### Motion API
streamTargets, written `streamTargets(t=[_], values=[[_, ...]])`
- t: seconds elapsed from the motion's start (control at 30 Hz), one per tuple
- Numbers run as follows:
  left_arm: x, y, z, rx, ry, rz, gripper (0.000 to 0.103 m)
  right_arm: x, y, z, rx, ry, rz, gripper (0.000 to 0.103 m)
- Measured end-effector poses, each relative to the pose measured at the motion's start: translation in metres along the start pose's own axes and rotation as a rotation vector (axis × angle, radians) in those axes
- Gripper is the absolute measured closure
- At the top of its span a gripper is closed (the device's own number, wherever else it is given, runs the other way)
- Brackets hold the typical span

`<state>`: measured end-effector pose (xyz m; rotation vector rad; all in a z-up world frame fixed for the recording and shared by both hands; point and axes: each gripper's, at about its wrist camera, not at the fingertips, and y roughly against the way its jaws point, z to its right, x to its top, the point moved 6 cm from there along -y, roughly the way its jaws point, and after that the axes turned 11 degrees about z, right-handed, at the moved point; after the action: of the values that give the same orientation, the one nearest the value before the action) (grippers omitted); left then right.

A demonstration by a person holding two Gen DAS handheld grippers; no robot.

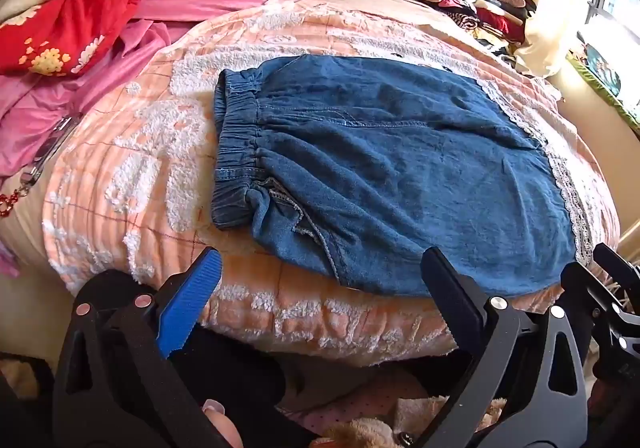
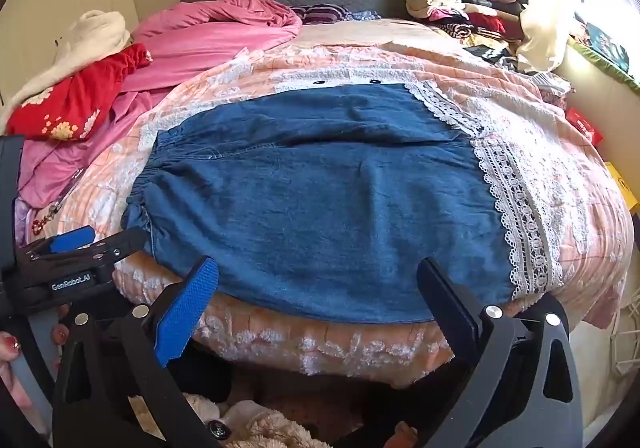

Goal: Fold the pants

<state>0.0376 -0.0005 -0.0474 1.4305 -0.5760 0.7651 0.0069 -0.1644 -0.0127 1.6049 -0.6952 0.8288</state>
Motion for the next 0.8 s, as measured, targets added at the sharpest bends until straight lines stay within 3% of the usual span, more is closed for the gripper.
streamTargets(t=[0.17,0.8], values=[[0.0,0.0,0.008,0.005,-0.016,0.001,0.009,0.003,-0.002,0.003,0.022,-0.054,-0.007,0.004],[0.004,0.003,0.005,-0.02,-0.001,0.013,0.009,-0.001,0.006,0.006,0.004,-0.024,0.007,0.004]])
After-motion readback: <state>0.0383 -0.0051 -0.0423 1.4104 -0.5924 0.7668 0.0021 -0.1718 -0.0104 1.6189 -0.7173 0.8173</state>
